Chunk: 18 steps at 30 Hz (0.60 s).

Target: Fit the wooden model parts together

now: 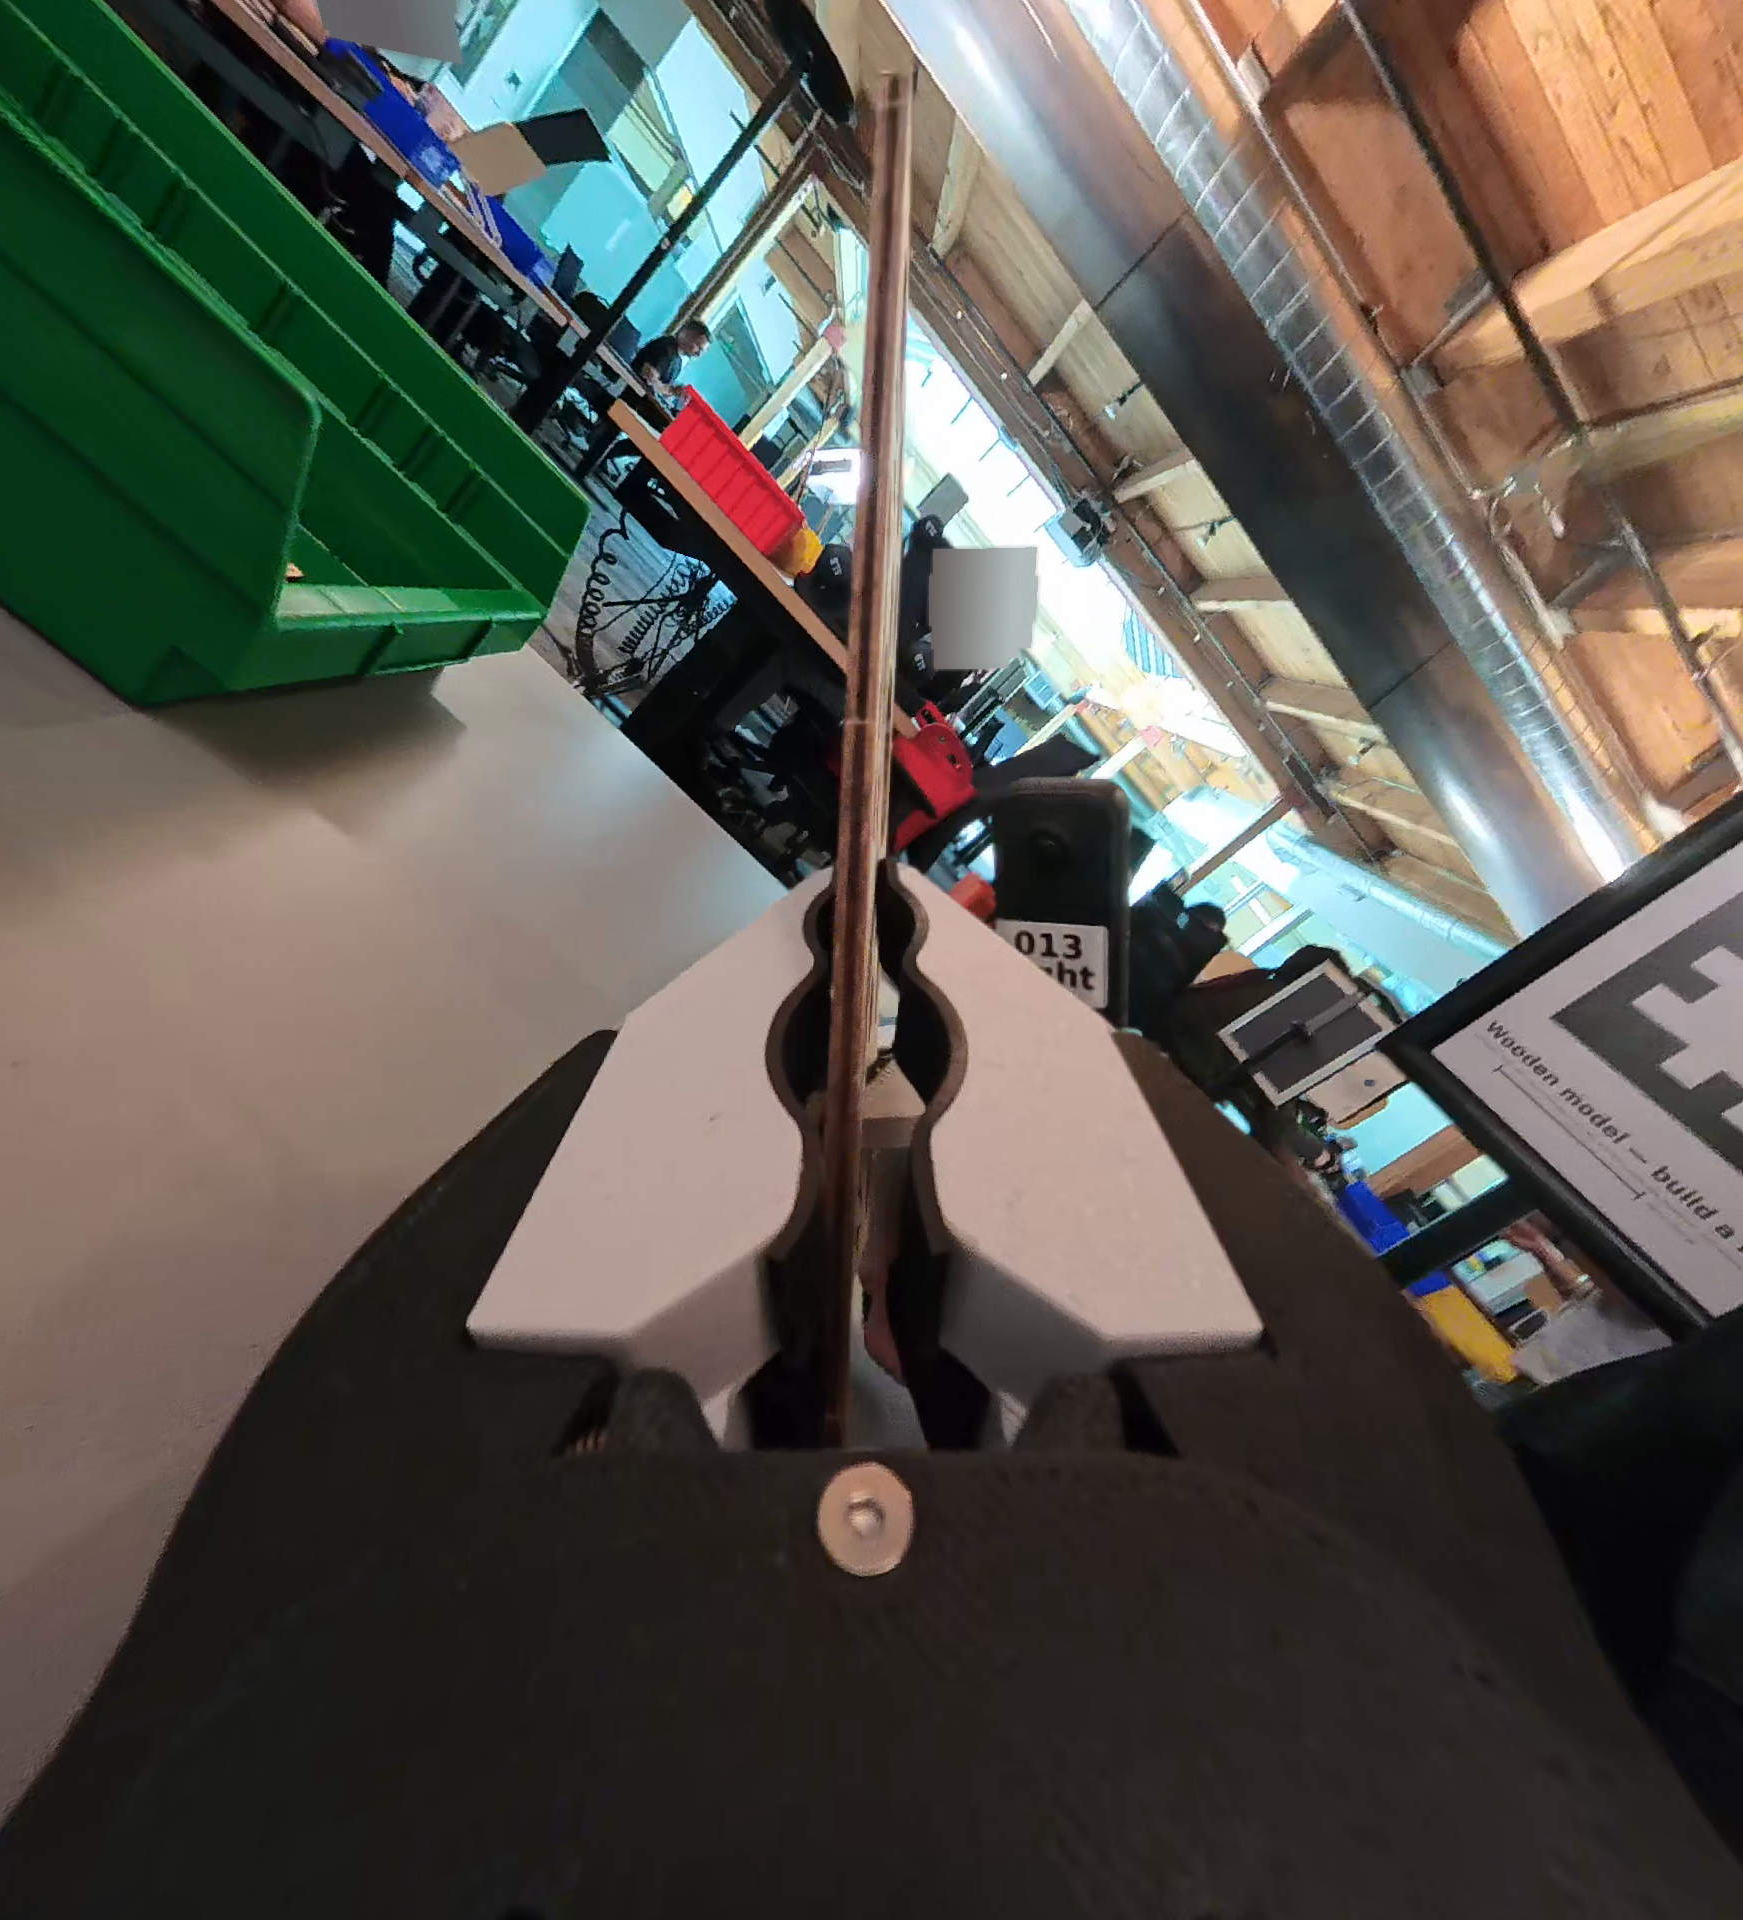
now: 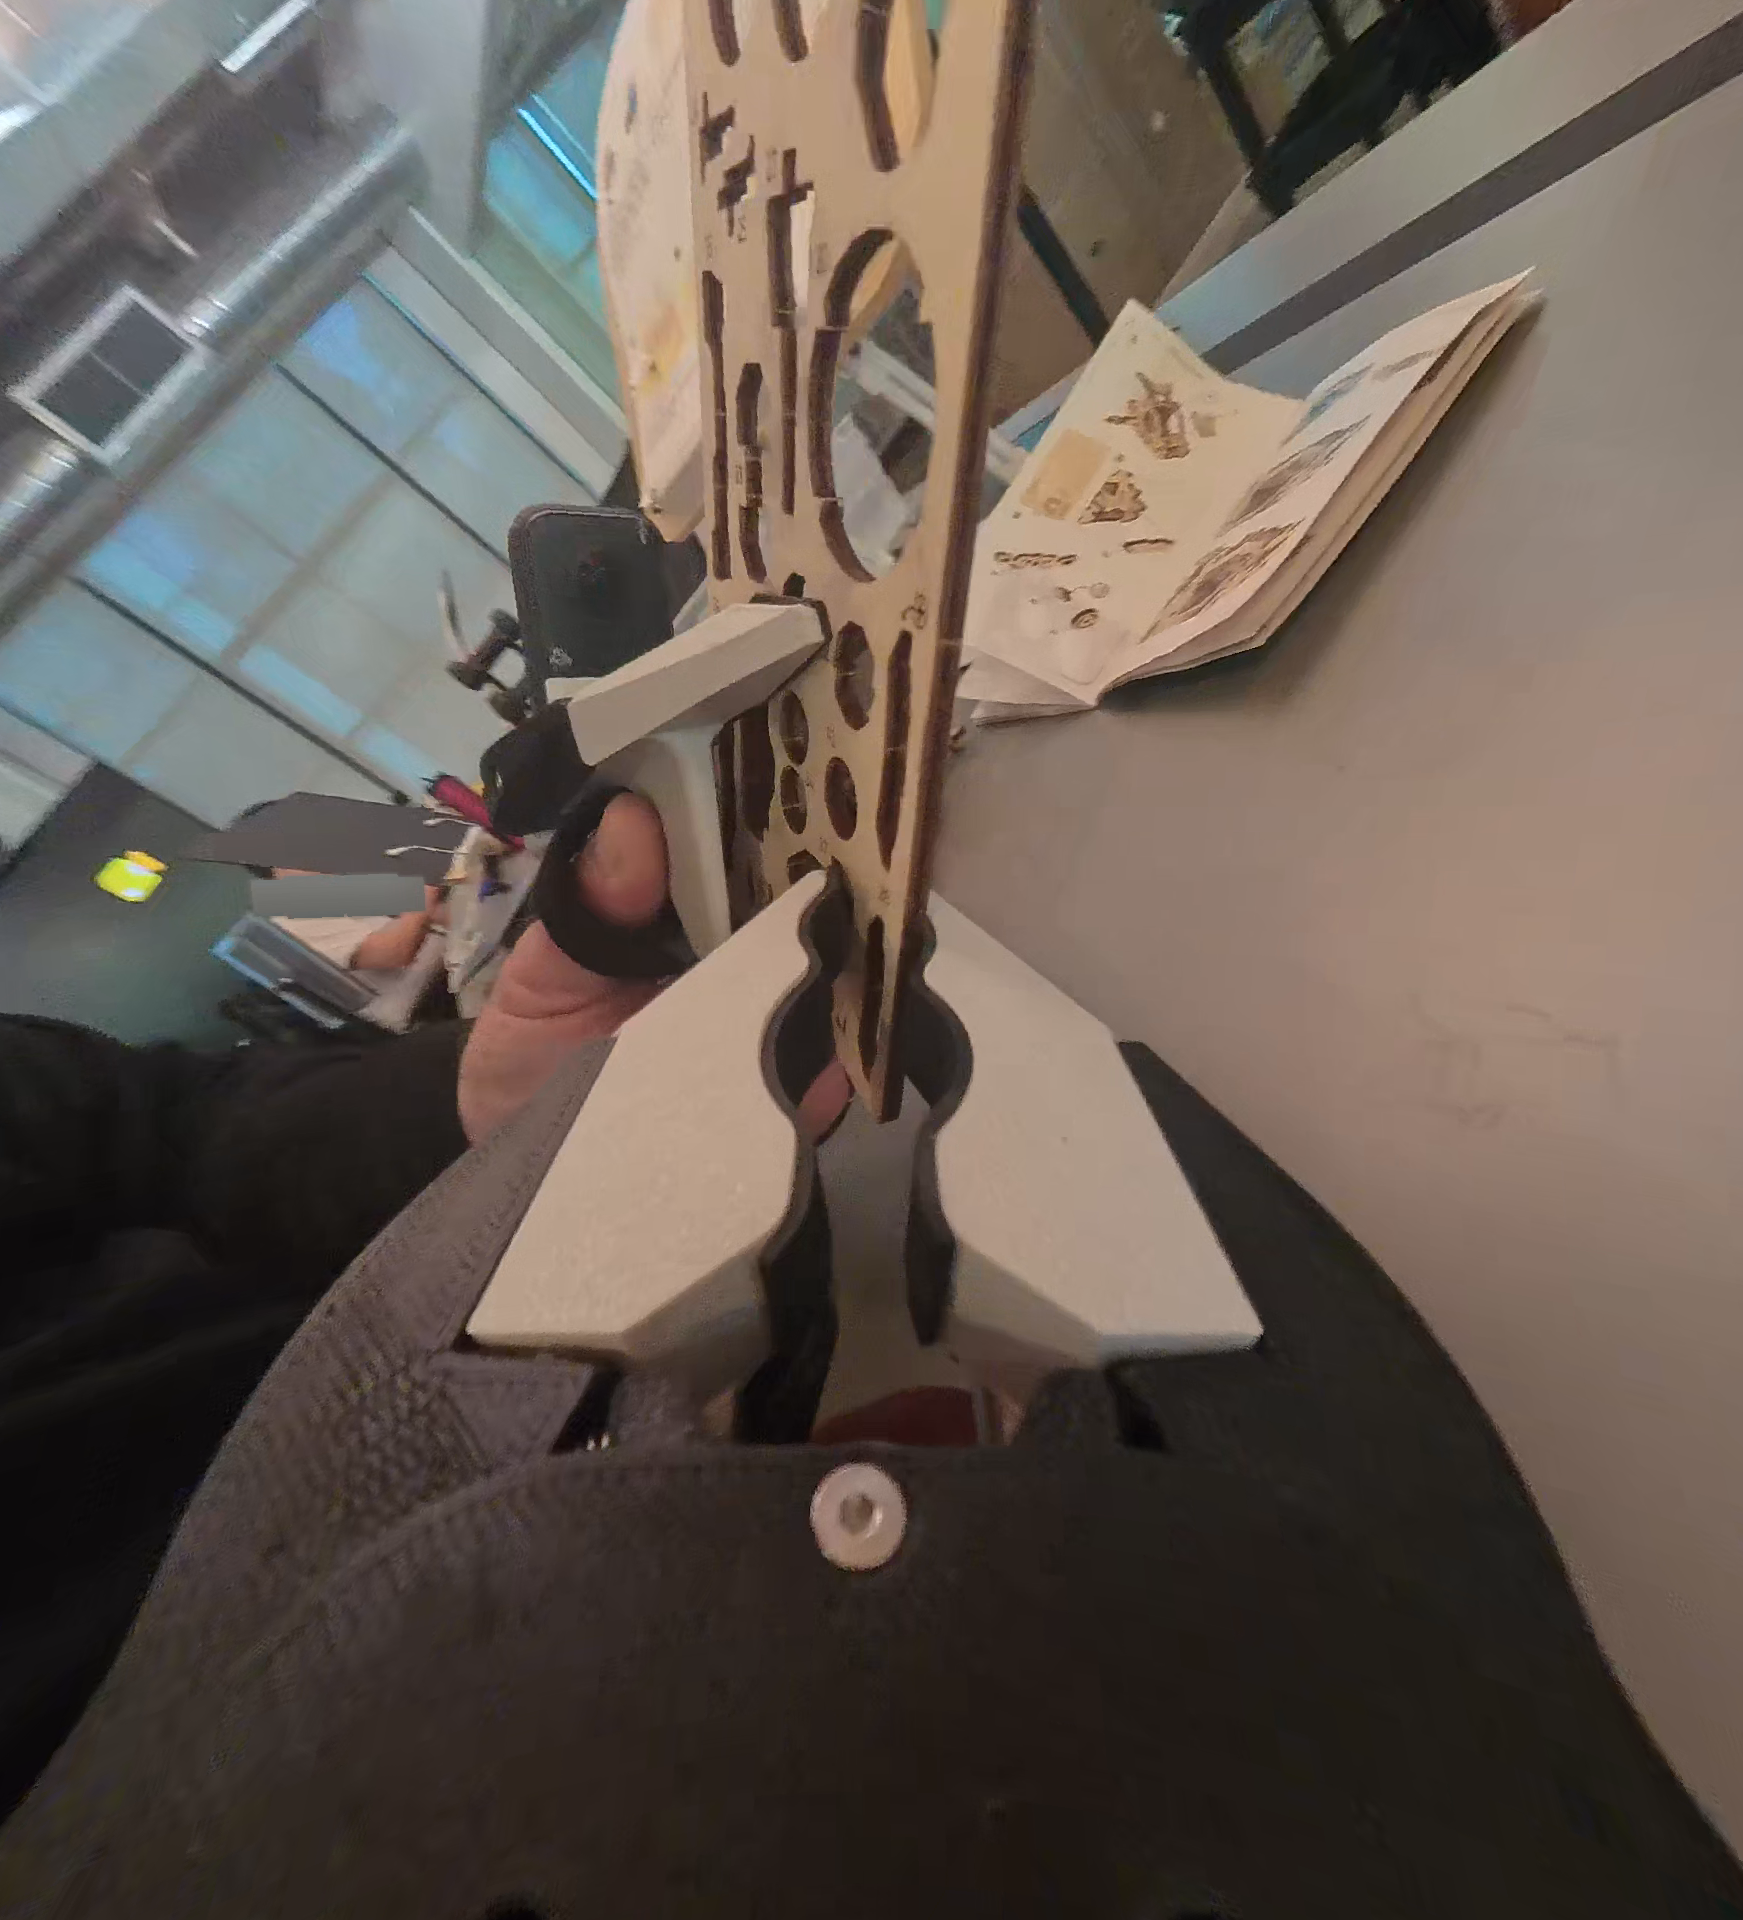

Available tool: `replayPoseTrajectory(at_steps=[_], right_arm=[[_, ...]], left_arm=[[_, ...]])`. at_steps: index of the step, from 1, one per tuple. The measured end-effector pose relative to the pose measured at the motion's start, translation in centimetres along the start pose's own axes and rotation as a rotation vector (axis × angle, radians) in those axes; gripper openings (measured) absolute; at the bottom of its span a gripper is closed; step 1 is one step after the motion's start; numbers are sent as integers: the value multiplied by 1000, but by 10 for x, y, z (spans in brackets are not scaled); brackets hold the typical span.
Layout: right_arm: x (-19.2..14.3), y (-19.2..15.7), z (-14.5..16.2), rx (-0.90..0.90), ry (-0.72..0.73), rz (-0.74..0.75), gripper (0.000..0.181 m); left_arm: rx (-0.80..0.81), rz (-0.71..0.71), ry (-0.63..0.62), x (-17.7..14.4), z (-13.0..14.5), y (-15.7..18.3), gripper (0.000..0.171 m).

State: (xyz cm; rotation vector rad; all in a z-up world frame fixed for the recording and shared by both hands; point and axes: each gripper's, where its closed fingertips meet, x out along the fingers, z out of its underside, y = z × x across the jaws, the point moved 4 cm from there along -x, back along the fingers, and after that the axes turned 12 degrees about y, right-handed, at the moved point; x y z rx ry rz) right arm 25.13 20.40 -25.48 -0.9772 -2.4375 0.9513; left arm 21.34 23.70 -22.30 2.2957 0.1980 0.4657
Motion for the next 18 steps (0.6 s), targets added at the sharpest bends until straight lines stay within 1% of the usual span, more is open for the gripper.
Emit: replayPoseTrajectory(at_steps=[2,3,5,6,7,8,10,12,13,14,16,17,18], right_arm=[[2,0,-1,-33,9,17,8],[2,0,-2,-18,8,2,9],[0,-1,-3,-15,-8,-14,10],[-2,0,-2,-36,-25,1,12],[-2,1,0,-30,-37,8,18],[-2,0,1,-21,-48,9,10],[-2,3,2,-123,-86,96,12],[0,3,0,-211,-88,172,14],[2,6,3,-264,-103,210,16],[3,7,4,-248,-100,218,16],[5,4,3,-203,-57,179,16],[5,1,2,-168,-33,128,15],[2,1,2,-123,-43,86,18]], left_arm=[[-7,-3,14,0,-2,-2,2],[2,-3,16,0,-3,-3,2],[-28,6,22,0,-4,-5,1],[-27,3,33,-1,-4,-6,0],[-24,21,39,0,-5,-4,1],[-19,35,29,1,-4,-1,1],[51,21,-3,3,0,5,3],[60,9,7,5,-3,5,2],[85,0,-7,5,-2,3,3],[87,0,-8,4,-1,2,3],[80,10,10,2,-4,2,2],[74,17,13,2,-6,3,2],[57,24,9,1,-7,3,2]])
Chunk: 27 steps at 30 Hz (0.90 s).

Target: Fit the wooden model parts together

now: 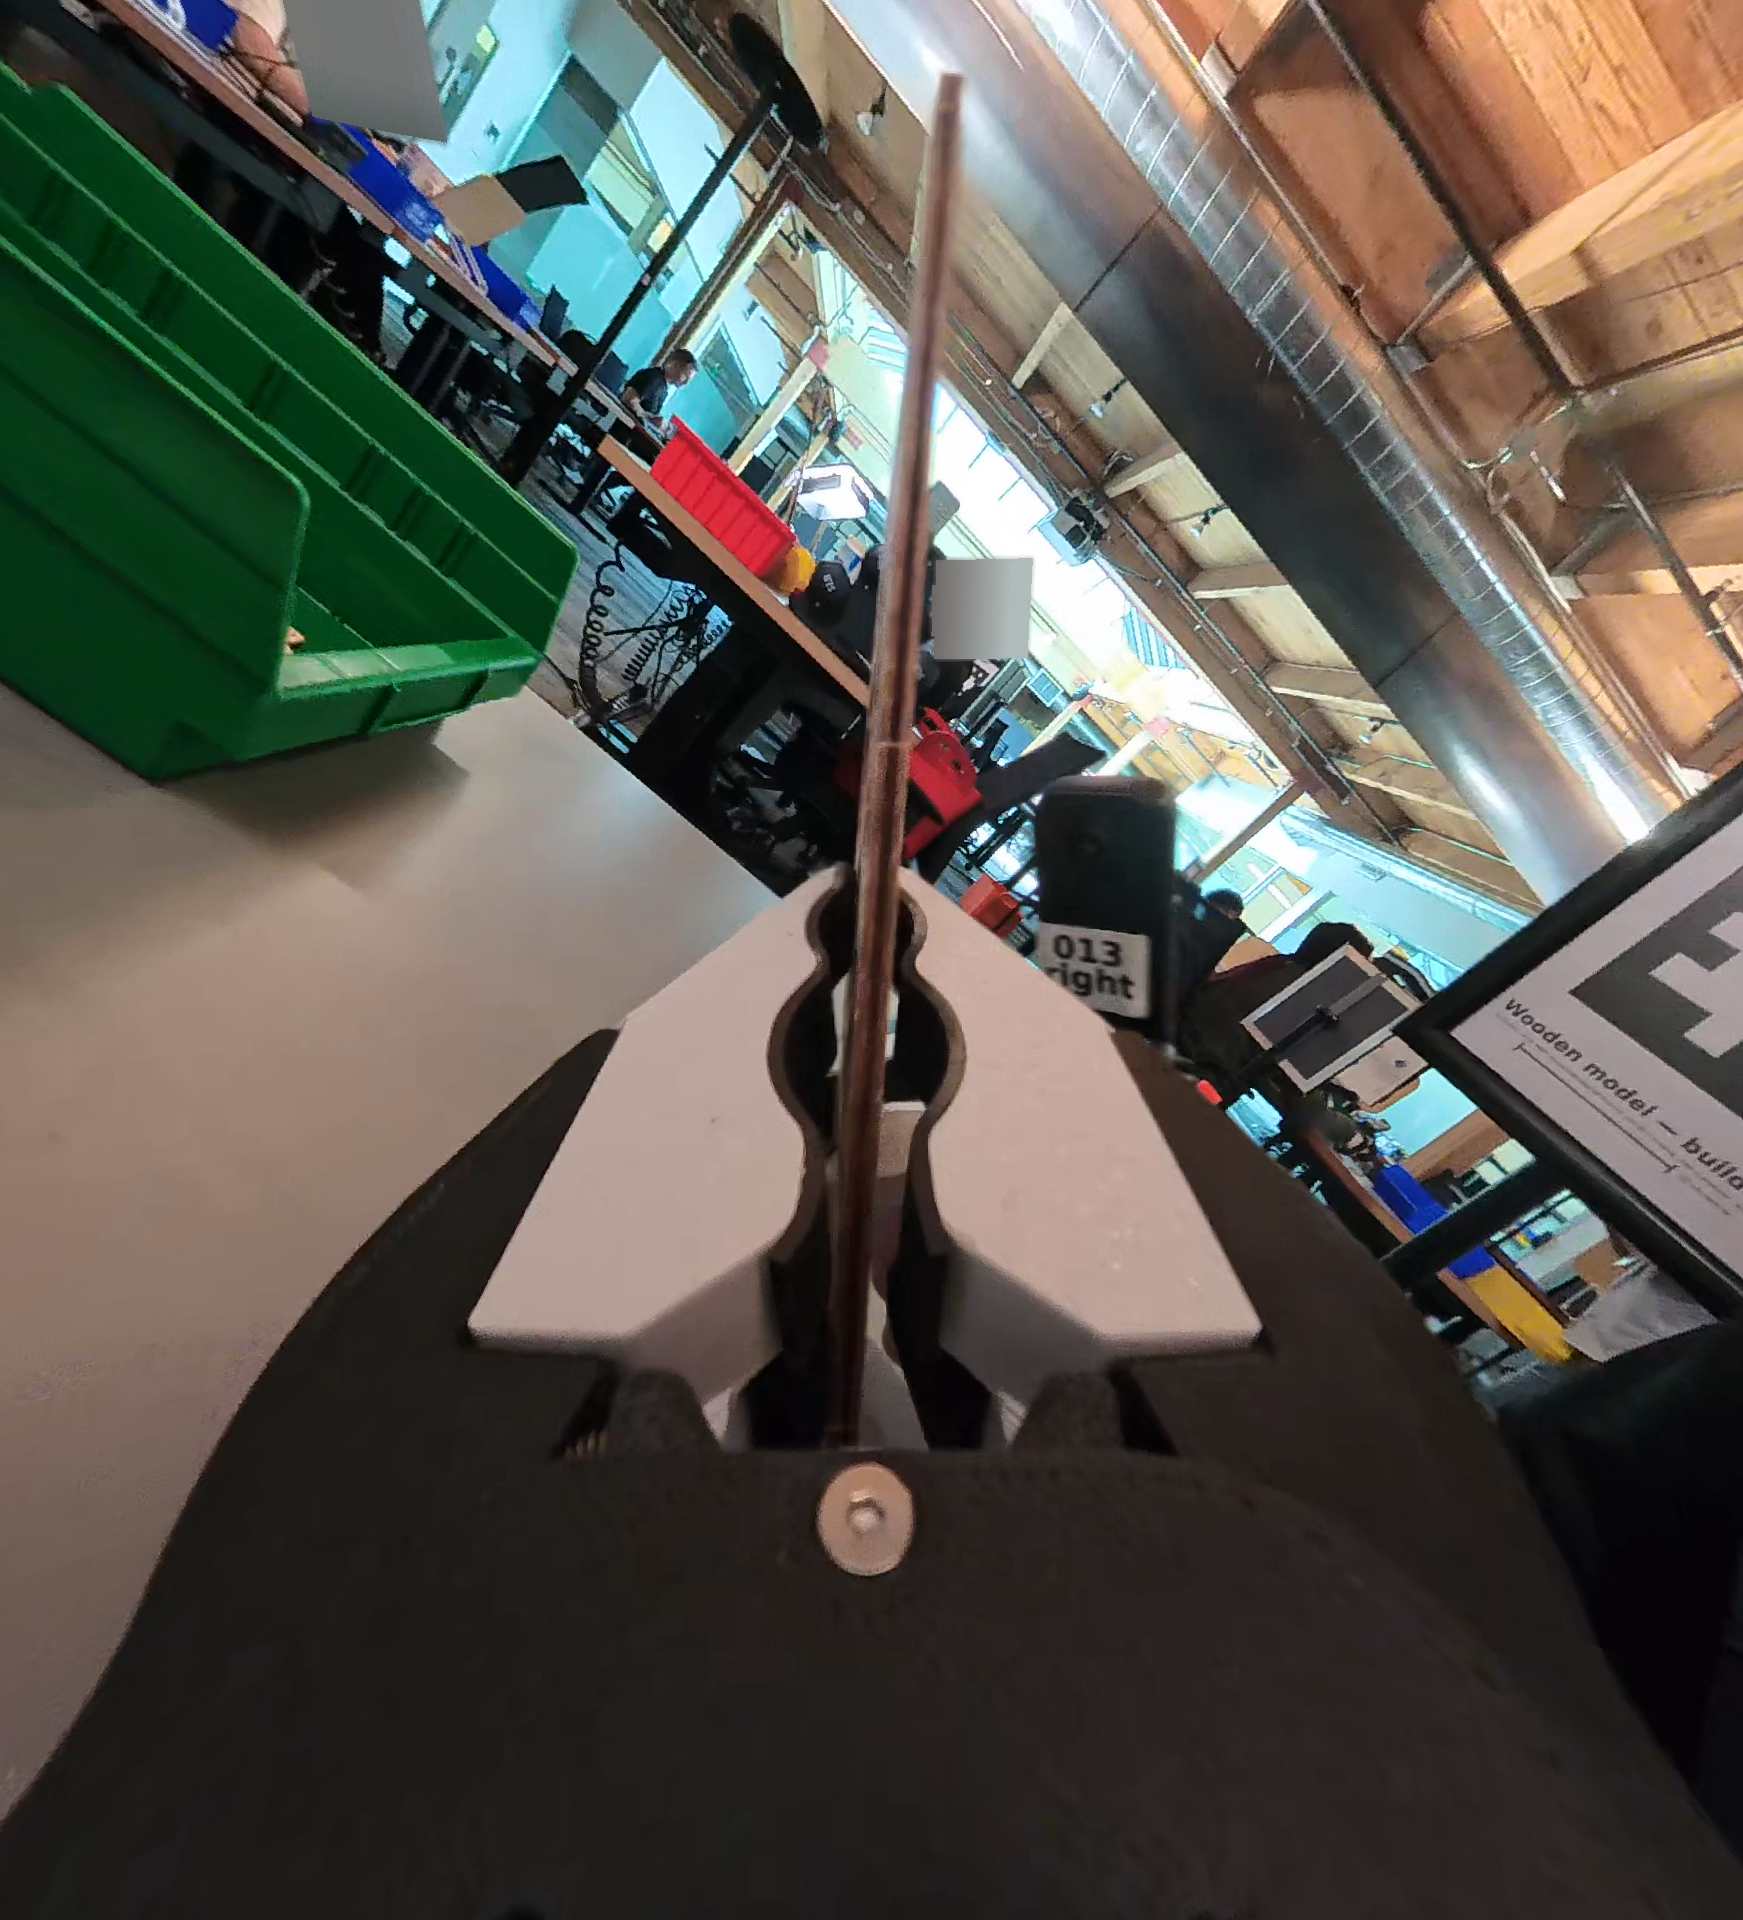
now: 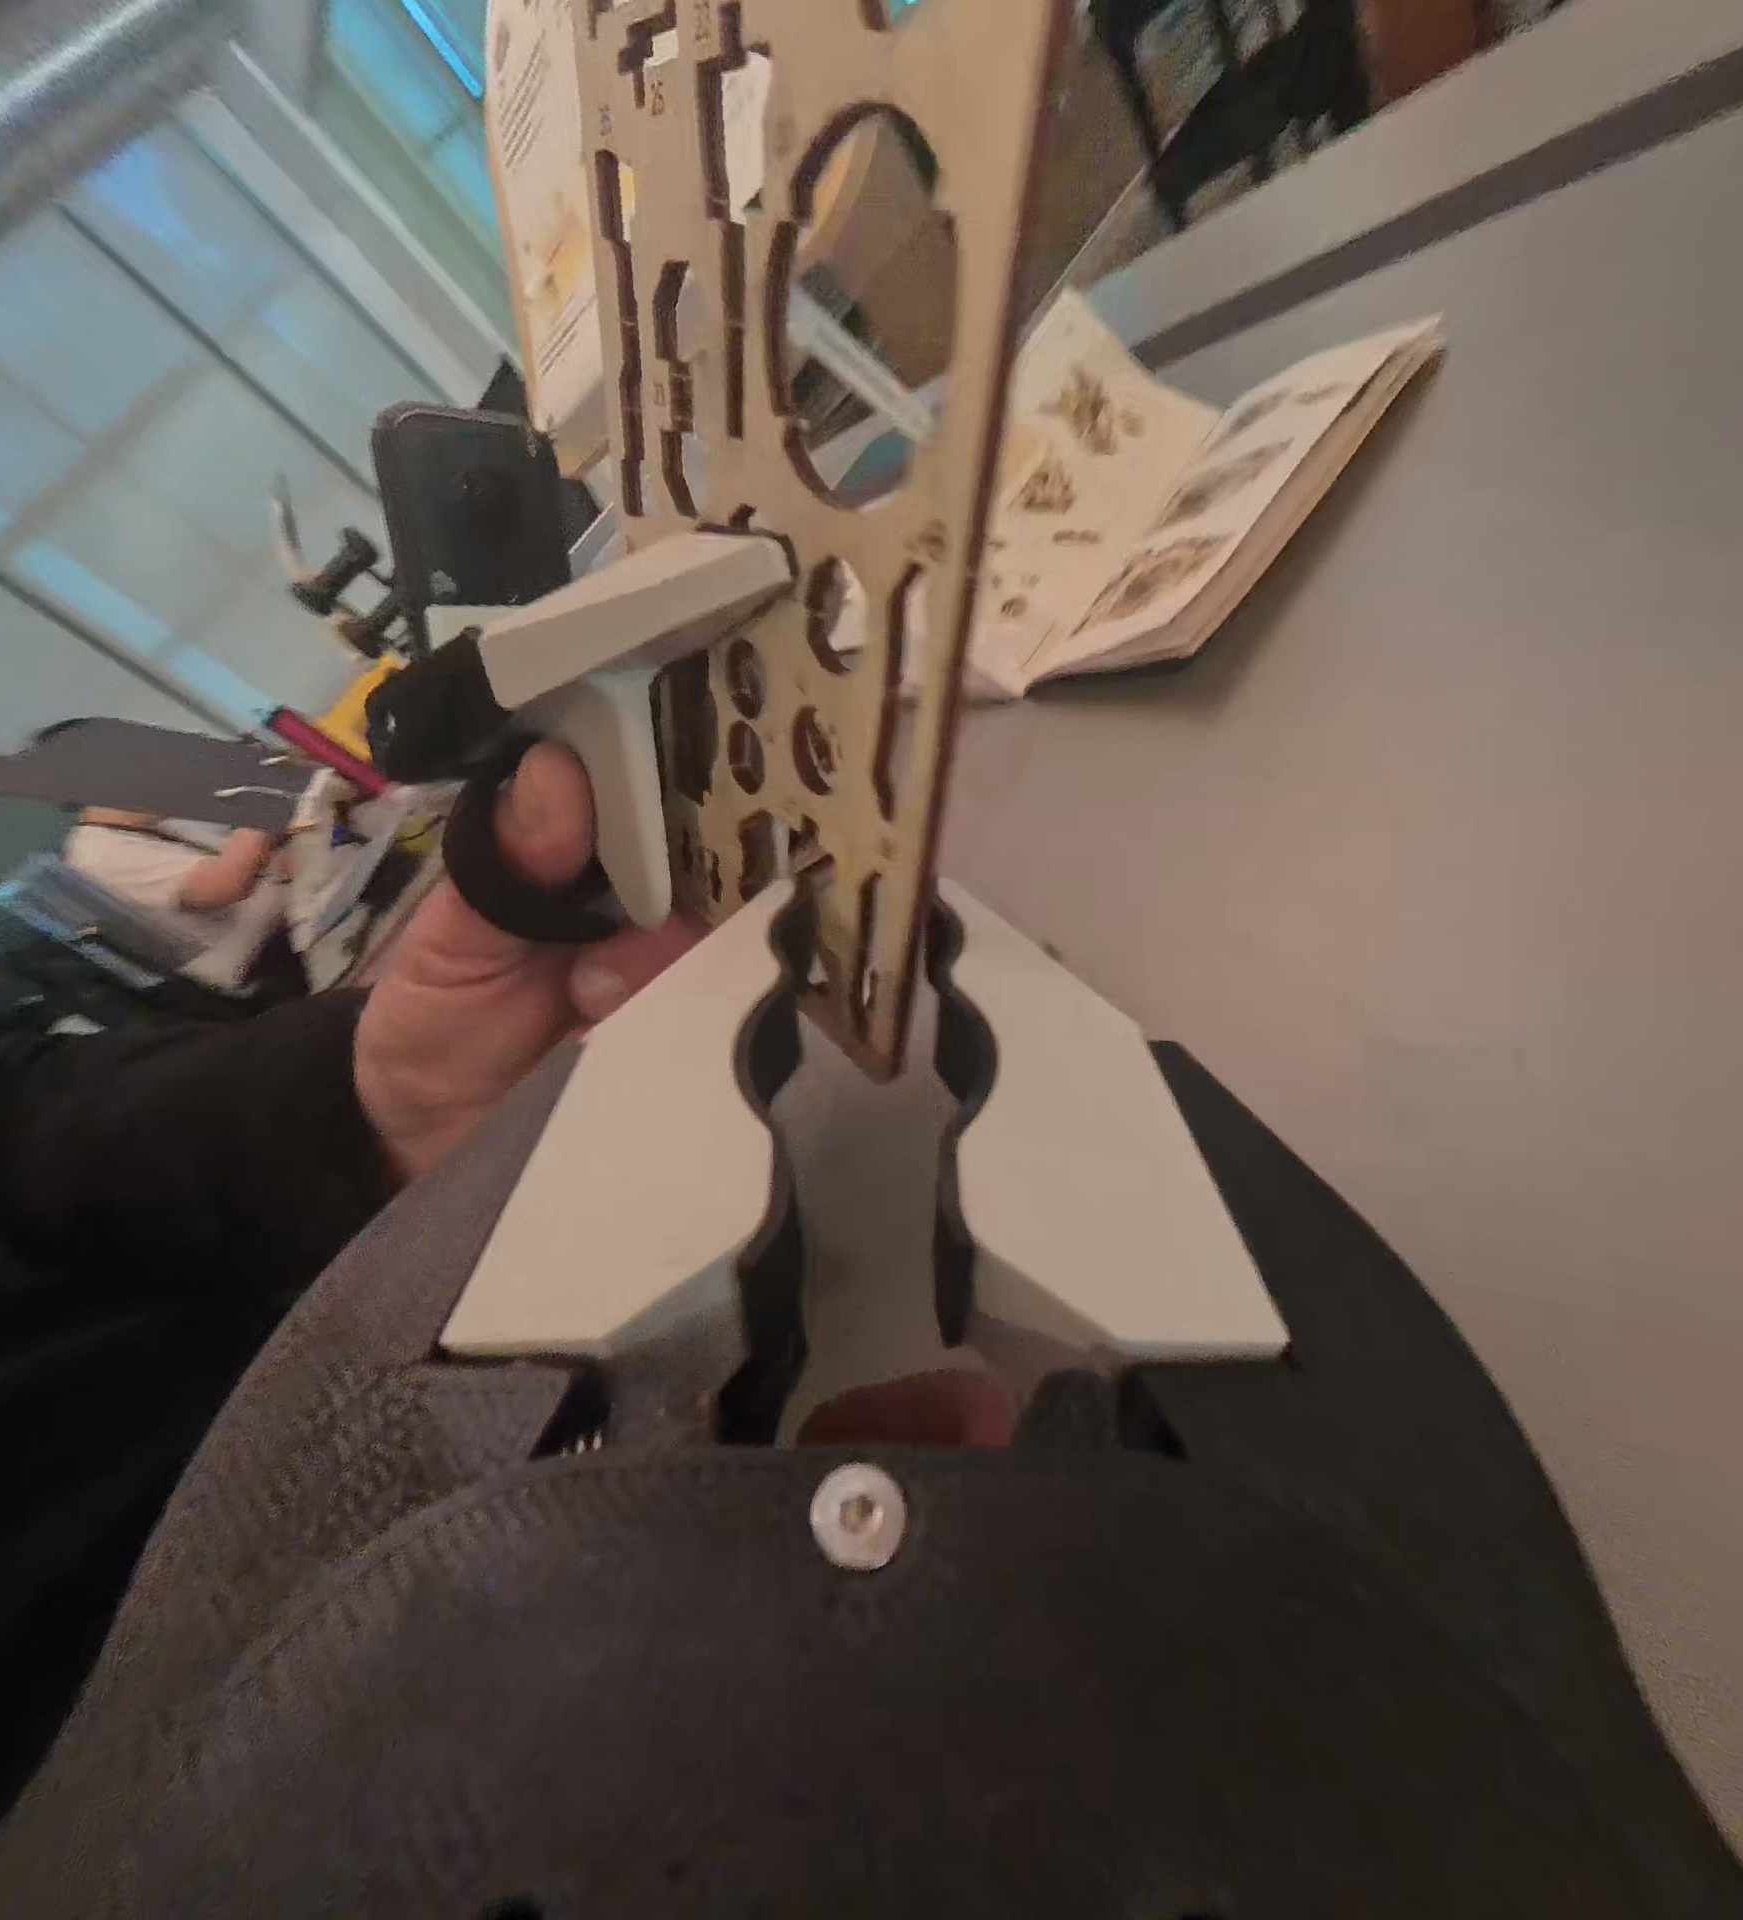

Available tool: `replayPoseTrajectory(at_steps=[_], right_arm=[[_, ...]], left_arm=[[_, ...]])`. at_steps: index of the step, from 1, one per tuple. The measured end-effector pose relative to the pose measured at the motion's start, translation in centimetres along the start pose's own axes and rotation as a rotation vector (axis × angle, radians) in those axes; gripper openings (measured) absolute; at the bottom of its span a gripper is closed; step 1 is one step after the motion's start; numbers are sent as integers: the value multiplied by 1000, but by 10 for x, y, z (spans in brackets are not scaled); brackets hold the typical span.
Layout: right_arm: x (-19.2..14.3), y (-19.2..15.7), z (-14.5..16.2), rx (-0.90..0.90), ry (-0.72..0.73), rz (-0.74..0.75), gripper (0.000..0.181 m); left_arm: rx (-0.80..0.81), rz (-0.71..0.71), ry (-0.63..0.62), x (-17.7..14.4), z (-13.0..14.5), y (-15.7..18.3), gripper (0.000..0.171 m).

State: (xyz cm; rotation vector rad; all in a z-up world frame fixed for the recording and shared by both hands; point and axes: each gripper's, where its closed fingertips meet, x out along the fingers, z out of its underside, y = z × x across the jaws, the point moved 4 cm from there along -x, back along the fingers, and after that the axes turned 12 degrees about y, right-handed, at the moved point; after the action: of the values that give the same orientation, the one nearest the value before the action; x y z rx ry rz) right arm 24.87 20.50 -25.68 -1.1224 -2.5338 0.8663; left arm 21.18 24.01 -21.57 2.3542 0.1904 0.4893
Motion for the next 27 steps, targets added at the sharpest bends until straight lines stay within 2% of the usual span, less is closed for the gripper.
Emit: replayPoseTrajectory(at_steps=[1,2,6,9,11,15,19,21,23,25,26,27], right_arm=[[-3,4,3,26,-39,-9,36],[-8,7,4,28,-64,-16,40],[-30,12,-5,-8,-74,-32,43],[-37,21,-2,-102,-182,37,45],[-34,22,7,-176,-263,70,48],[-13,22,23,-344,-372,120,50],[19,24,41,-477,-489,137,50],[31,28,48,-520,-545,145,50],[37,33,53,-566,-591,170,47],[41,35,52,-595,-602,183,35],[42,36,51,-600,-611,183,23],[42,36,51,-604,-616,169,20]], left_arm=[[-5,1,3,-1,-1,-1,1],[-6,2,-2,-2,-1,-1,1],[1,-6,7,-9,-16,3,0],[84,7,-14,-22,-38,29,1],[154,-30,-33,-44,-58,45,1],[309,-284,-24,-127,-102,51,1],[300,-607,34,-232,-119,32,1],[232,-734,79,-280,-116,18,1],[165,-805,103,-313,-109,3,0],[96,-853,94,-333,-96,-14,1],[66,-860,90,-338,-90,-21,1],[59,-882,89,-343,-85,-27,1]])
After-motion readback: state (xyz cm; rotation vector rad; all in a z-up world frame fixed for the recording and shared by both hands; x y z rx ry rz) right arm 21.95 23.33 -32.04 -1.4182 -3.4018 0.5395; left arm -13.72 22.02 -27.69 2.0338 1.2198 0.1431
